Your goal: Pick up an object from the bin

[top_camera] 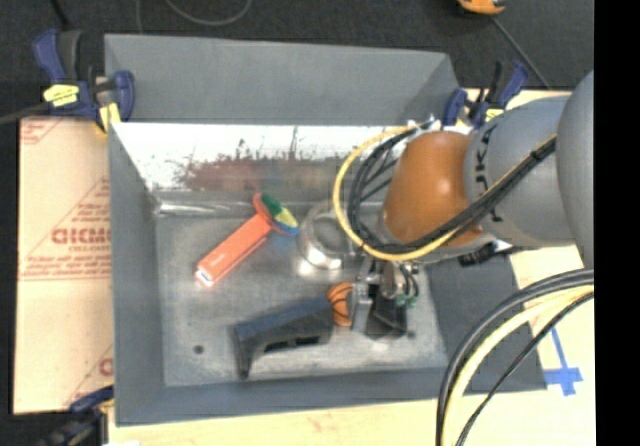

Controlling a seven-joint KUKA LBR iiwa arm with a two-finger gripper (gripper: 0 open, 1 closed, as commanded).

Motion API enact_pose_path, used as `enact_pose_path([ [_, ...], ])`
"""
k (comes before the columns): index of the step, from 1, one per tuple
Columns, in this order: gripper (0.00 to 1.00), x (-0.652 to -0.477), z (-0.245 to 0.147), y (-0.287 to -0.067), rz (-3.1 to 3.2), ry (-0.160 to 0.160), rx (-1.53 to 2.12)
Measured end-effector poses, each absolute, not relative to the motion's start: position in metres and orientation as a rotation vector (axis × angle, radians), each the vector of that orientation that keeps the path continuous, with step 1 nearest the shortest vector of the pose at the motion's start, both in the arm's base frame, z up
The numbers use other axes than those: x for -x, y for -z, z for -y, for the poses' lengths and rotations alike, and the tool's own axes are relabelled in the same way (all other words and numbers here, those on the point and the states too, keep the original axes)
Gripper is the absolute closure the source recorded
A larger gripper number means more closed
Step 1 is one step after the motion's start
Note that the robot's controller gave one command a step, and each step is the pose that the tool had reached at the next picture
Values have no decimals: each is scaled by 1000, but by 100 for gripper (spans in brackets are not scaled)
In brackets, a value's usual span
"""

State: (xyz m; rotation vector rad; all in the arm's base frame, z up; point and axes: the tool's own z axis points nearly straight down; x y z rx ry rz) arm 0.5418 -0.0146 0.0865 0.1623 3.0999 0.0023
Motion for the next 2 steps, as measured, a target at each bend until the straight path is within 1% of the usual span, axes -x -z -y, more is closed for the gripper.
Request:
enact_pose_path([
  [1,0,-518,-1,-79,-3118,1,-167],
  [2,0,-513,-6,-73,-3130,-5,-300],
])
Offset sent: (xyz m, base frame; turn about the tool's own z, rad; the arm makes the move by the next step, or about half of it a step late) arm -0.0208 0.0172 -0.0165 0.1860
